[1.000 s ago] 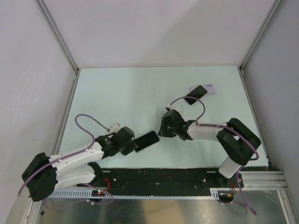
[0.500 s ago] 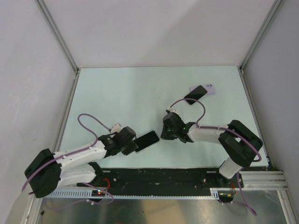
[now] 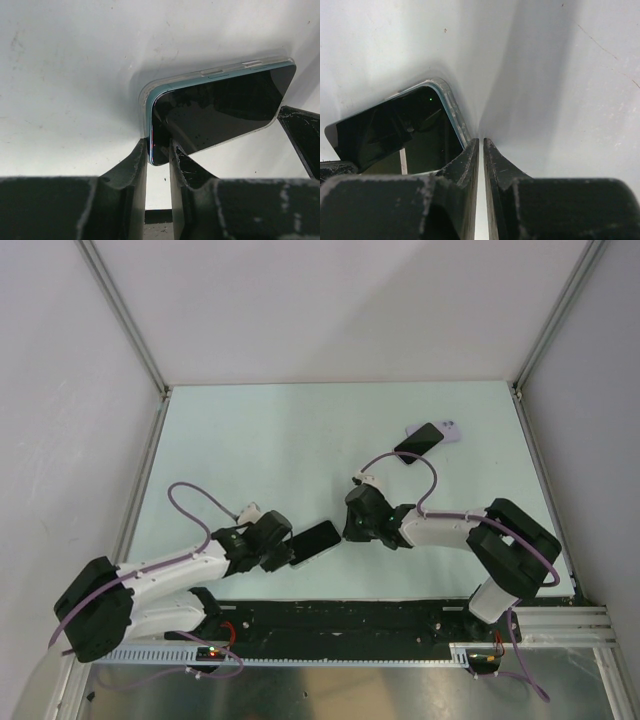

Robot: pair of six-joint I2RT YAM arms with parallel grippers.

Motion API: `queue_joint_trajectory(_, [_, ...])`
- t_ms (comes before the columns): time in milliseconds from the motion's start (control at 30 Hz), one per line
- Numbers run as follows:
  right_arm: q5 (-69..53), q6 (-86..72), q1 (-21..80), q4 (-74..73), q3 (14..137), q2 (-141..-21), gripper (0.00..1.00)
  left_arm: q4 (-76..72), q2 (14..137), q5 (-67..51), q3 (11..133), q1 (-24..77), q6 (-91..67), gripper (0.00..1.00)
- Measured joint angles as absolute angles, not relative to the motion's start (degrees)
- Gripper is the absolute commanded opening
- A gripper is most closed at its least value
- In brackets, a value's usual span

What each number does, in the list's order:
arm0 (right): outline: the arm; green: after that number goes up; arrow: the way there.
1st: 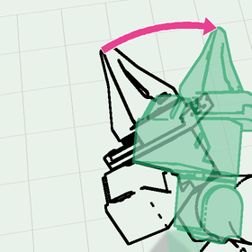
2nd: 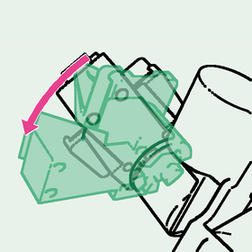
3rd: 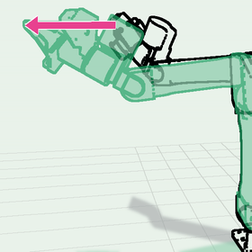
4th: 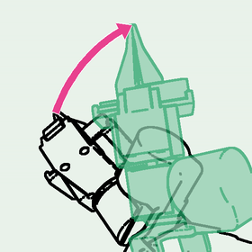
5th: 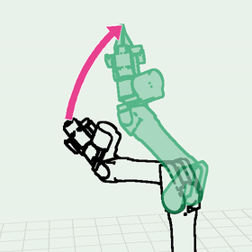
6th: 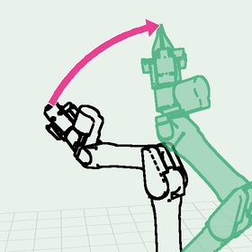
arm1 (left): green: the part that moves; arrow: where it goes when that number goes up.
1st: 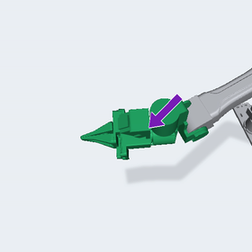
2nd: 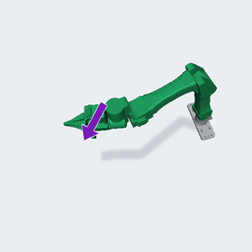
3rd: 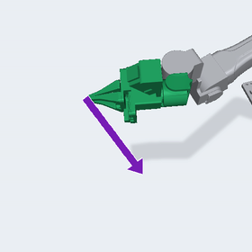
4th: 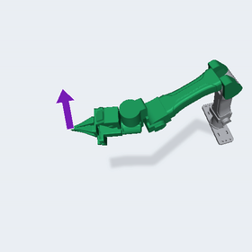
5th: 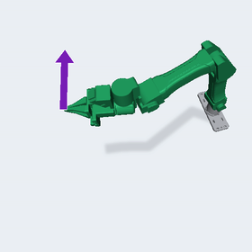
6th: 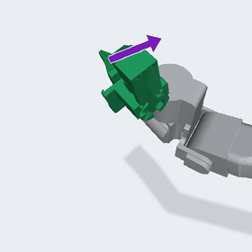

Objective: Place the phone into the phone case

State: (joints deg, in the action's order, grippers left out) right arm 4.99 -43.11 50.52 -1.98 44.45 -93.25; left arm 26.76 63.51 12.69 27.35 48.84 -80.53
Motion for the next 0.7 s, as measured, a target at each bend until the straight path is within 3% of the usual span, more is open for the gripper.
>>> queue_joint_trajectory(700, [9.3, -43.5, 52.8, -1.9, 45.0, -94.0, 0.14, 29.8, 71.3, 12.3, 32.1, 50.1, -77.9, 0.00])
